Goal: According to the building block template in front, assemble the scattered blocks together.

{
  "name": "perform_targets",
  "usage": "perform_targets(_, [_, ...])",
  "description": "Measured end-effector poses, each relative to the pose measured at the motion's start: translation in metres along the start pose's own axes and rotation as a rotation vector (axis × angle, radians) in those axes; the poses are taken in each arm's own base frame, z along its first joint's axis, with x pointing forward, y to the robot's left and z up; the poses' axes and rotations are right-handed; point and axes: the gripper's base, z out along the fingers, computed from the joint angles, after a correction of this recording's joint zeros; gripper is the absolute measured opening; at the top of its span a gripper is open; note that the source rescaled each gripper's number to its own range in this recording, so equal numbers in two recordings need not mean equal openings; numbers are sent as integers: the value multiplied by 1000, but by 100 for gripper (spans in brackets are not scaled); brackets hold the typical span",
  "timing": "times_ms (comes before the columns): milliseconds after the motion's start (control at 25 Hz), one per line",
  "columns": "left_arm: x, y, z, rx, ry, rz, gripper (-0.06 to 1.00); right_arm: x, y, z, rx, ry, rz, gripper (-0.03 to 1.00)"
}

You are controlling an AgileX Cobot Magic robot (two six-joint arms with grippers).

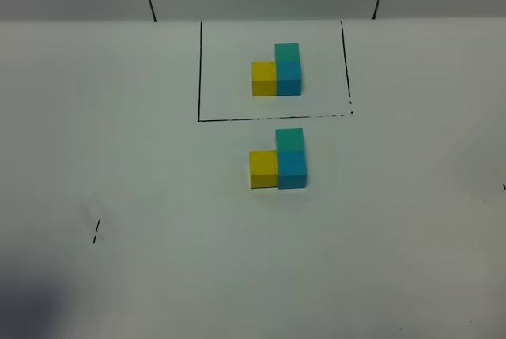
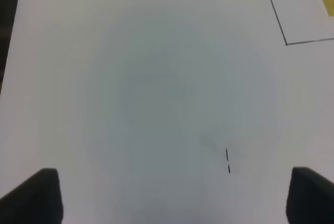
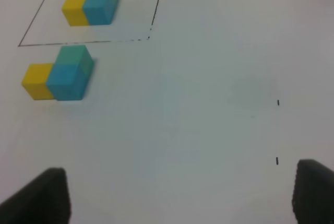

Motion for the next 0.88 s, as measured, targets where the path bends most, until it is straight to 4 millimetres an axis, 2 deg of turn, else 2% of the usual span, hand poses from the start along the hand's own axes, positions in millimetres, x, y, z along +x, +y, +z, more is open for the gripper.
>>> perform_targets(280, [70,0,-10,42,-102,-38,98,0,0,0,0,0,0,73])
perform_targets(480, [105,-3,-16,102,-207,-49,97,0,0,0,0,0,0,73])
perform_targets(600, [117,-4,-16,122,-242,-30,96,0,0,0,0,0,0,73])
perform_targets(880, [124,-8,0,142,-190,-17,92,0,0,0,0,0,0,73])
